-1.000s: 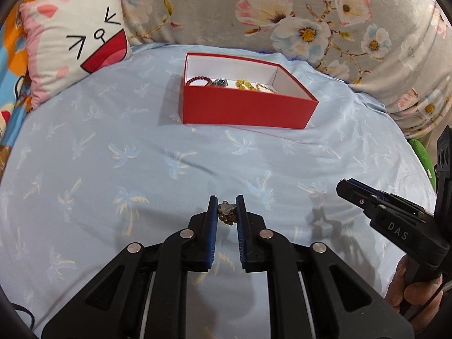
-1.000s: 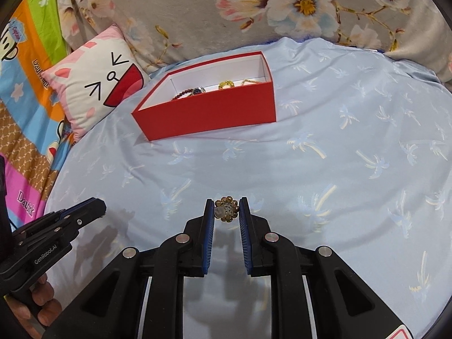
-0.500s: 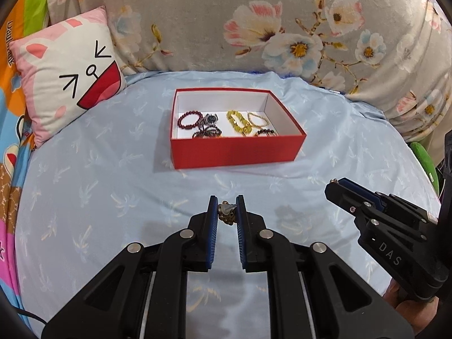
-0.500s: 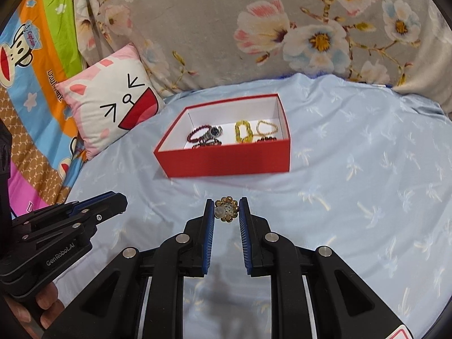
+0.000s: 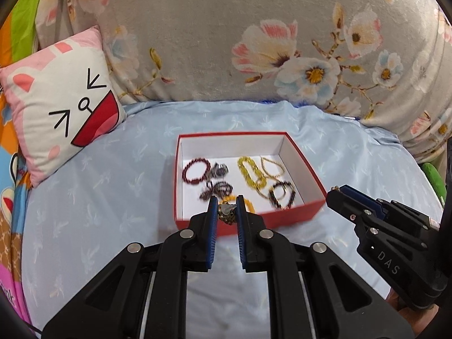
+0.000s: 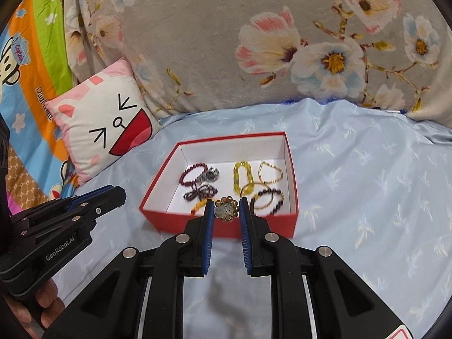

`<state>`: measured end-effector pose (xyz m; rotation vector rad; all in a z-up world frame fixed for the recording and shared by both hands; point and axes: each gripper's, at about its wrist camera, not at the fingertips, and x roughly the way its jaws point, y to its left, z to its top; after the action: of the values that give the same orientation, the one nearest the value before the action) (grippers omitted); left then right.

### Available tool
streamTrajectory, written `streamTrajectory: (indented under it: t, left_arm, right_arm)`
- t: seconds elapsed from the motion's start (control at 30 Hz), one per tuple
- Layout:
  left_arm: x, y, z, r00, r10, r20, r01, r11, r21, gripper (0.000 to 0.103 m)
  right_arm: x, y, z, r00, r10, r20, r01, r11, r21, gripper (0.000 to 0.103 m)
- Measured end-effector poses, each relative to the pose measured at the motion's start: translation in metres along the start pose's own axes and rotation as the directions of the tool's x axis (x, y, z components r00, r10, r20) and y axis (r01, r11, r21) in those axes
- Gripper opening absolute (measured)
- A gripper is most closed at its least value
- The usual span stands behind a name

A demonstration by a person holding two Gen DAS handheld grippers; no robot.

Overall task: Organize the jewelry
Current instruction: 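Carry the gold charms into the red box with both grippers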

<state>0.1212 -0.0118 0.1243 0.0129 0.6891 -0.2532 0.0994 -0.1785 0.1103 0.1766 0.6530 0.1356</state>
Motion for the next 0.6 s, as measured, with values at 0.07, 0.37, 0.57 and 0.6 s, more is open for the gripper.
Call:
streamTrajectory:
  t: [0.07,0.37,0.57,0.6]
  left_arm:
    - [0.012,0.000,0.011,1.000,0.003,-0.005,-0.003,1.000,-0.005,0.013]
    - [0.073,0.003,0.034,0.998,0.048,-0.040,-0.049,0.999,-0.010,0.013]
    - [0.102,0.004,0.038,0.995,0.068,-0.066,-0.068,0.998,-0.003,0.013]
    - [0.107,0.004,0.039,0.995,0.071,-0.070,-0.071,0.997,-0.002,0.013]
  right_arm:
    - [0.012,-0.001,0.011,1.000,-0.006,0.000,0.006,1.000,-0.004,0.017]
    - [0.062,-0.014,0.038,0.999,-0.037,-0.019,0.037,0.999,0.007,0.017]
    - [0.092,-0.022,0.043,0.998,-0.050,-0.046,0.051,0.999,0.013,0.017]
    - [0.096,-0.022,0.043,0.997,-0.052,-0.052,0.053,0.999,0.011,0.017]
